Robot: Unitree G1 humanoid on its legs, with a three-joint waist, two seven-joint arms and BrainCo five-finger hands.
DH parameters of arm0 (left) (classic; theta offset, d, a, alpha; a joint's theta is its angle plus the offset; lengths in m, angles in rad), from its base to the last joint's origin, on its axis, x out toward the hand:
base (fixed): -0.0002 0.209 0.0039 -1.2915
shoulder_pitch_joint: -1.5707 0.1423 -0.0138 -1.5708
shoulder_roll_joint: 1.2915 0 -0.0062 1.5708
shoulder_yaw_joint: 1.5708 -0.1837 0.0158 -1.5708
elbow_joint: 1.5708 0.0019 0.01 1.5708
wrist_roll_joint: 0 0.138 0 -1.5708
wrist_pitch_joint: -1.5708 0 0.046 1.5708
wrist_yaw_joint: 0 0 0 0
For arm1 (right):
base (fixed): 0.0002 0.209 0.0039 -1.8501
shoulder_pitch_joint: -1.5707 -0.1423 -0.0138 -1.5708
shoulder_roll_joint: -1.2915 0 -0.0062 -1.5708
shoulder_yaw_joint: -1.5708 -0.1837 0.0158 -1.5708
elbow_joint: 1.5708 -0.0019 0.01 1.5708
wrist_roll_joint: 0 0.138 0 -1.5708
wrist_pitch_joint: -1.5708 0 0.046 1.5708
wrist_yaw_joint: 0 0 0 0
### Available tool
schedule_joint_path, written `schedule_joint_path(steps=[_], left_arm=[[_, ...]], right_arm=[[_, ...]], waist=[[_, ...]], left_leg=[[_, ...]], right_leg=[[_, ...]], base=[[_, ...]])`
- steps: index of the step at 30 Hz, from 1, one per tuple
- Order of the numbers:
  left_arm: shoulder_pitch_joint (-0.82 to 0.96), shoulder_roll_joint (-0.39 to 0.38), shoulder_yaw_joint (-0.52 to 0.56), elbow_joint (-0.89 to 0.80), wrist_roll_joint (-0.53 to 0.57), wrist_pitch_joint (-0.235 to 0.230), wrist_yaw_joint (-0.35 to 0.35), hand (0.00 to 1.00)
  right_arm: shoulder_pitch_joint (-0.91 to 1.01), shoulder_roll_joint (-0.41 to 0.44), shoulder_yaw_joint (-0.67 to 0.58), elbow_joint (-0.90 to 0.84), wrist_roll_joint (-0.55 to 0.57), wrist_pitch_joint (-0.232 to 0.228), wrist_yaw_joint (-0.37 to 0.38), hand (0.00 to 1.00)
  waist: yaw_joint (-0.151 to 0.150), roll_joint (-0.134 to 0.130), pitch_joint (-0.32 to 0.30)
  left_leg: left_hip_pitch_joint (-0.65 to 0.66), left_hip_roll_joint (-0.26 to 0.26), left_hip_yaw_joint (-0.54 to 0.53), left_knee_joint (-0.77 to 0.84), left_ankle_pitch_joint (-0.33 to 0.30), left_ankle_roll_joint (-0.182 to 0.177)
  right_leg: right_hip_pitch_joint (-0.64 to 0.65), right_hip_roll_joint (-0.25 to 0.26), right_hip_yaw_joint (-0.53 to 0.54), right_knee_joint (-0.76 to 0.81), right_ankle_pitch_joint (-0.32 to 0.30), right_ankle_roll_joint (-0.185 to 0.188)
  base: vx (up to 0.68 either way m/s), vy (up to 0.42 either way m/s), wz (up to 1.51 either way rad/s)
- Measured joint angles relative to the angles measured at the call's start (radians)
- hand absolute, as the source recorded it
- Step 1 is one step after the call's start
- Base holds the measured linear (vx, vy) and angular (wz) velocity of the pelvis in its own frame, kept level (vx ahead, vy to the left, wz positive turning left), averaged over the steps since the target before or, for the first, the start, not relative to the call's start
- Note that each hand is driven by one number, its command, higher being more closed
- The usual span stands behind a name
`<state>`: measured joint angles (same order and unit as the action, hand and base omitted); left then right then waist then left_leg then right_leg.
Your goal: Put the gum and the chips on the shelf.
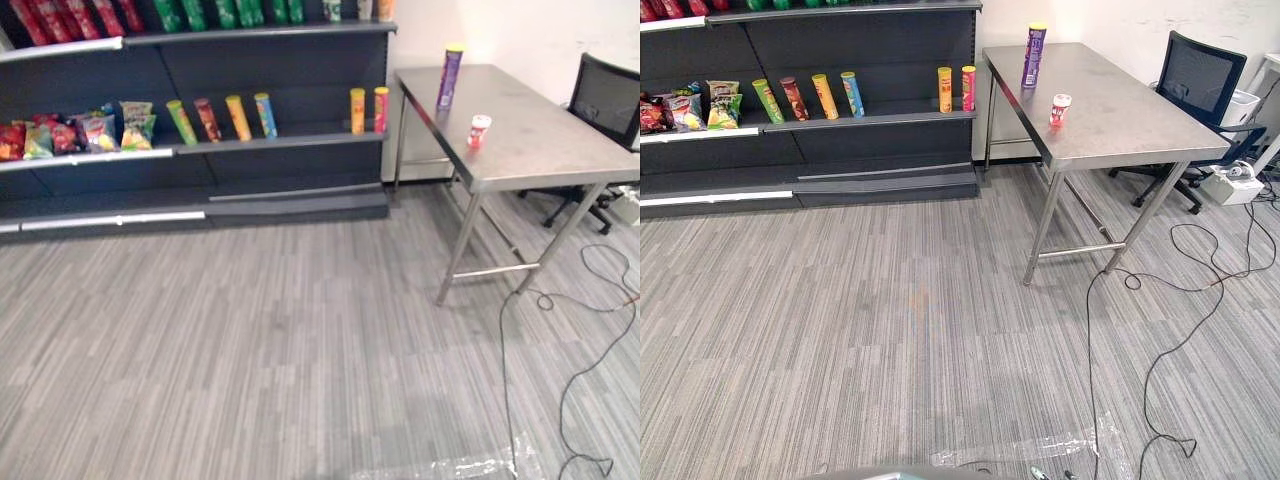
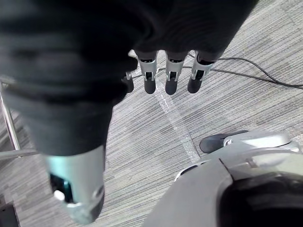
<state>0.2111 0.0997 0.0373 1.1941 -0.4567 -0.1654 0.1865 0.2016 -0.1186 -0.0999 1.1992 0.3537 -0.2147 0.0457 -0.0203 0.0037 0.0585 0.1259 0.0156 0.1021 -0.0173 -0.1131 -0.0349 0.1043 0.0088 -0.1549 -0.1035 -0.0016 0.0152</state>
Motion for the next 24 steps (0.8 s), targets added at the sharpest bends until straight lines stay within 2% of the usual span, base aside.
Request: schedule_joint_path(steps=[1, 3, 4, 5, 10, 11, 12, 13, 14, 24], left_arm=[[-0.002, 0.002, 0.000, 0.000, 0.000, 0.000, -0.007, 0.00], [-0.006, 0.003, 0.000, 0.000, -0.001, 0.000, -0.013, 0.00], [-0.008, 0.003, 0.000, 0.000, -0.001, -0.001, -0.016, 0.00], [-0.008, 0.003, 0.000, 0.000, -0.001, -0.004, -0.018, 0.00], [-0.006, 0.003, -0.002, 0.001, 0.000, -0.025, -0.026, 0.00], [-0.006, 0.003, -0.002, 0.001, 0.000, -0.028, -0.026, 0.00], [-0.006, 0.003, -0.002, 0.001, 0.000, -0.027, -0.025, 0.00], [-0.006, 0.003, -0.002, 0.001, 0.000, -0.025, -0.024, 0.00], [-0.006, 0.003, -0.002, 0.001, 0.000, -0.023, -0.024, 0.00], [-0.006, 0.003, -0.004, 0.001, 0.000, -0.020, -0.009, 0.00]], right_arm=[[-0.004, 0.002, -0.001, 0.001, 0.002, -0.005, 0.001, 0.00], [-0.008, 0.002, -0.001, 0.000, 0.002, -0.010, 0.003, 0.00], [-0.010, 0.003, -0.001, 0.000, 0.004, -0.010, 0.003, 0.00], [-0.010, 0.003, -0.001, 0.000, 0.010, -0.010, 0.004, 0.00], [-0.009, 0.010, -0.010, 0.000, 0.043, -0.008, 0.007, 0.00], [-0.009, 0.010, -0.010, 0.000, 0.043, -0.007, 0.009, 0.00], [-0.009, 0.010, -0.010, 0.000, 0.043, -0.007, 0.010, 0.00], [-0.009, 0.010, -0.011, -0.001, 0.043, -0.008, 0.012, 0.00], [-0.009, 0.010, -0.011, -0.001, 0.043, -0.008, 0.018, 0.00], [-0.009, 0.009, -0.012, 0.000, 0.052, -0.007, 0.029, 0.00]], waist=[[0.000, 0.008, 0.001], [0.001, 0.000, 0.010], [0.001, 0.010, 0.008], [0.002, 0.003, 0.012], [0.004, 0.004, 0.015], [0.006, -0.005, 0.022], [0.007, 0.002, 0.019], [0.007, -0.007, 0.022], [0.007, -0.001, 0.025], [0.007, -0.005, 0.024]], left_leg=[[0.004, 0.000, 0.001, 0.000, 0.000, -0.001], [0.004, 0.000, 0.003, -0.001, -0.001, -0.002], [0.007, 0.000, 0.004, -0.001, -0.001, -0.002], [0.007, 0.000, 0.004, -0.001, -0.002, -0.002], [0.014, 0.005, 0.009, -0.001, -0.002, -0.002], [0.016, 0.007, 0.017, 0.000, -0.002, -0.002], [0.018, 0.009, 0.022, 0.001, -0.002, -0.002], [0.018, 0.010, 0.023, 0.001, -0.002, -0.002], [0.018, 0.011, 0.024, 0.002, -0.001, 0.000], [0.023, 0.018, 0.032, -0.007, 0.000, 0.001]], right_leg=[[0.004, 0.000, -0.001, -0.001, 0.000, 0.000], [0.004, 0.000, 0.000, -0.001, 0.000, 0.001], [0.005, 0.000, 0.000, -0.001, 0.000, 0.001], [0.005, 0.000, 0.001, -0.001, -0.001, 0.001], [0.010, 0.004, 0.002, -0.001, 0.002, 0.005], [0.012, 0.006, 0.004, -0.003, 0.002, 0.005], [0.013, 0.007, 0.006, -0.006, 0.002, 0.005], [0.013, 0.008, 0.007, -0.007, 0.001, 0.007], [0.013, 0.009, 0.009, -0.007, -0.001, 0.010], [0.009, 0.017, 0.022, -0.007, 0.003, 0.004]], base=[[0.00, 0.000, 0.00], [0.00, 0.000, 0.00], [0.00, 0.000, 0.00], [-0.04, -0.008, -0.01], [-0.06, -0.015, -0.02], [-0.07, -0.018, -0.07], [-0.07, -0.018, -0.08], [-0.08, -0.023, -0.07], [-0.06, -0.025, -0.05], [0.00, -0.005, -0.03]])
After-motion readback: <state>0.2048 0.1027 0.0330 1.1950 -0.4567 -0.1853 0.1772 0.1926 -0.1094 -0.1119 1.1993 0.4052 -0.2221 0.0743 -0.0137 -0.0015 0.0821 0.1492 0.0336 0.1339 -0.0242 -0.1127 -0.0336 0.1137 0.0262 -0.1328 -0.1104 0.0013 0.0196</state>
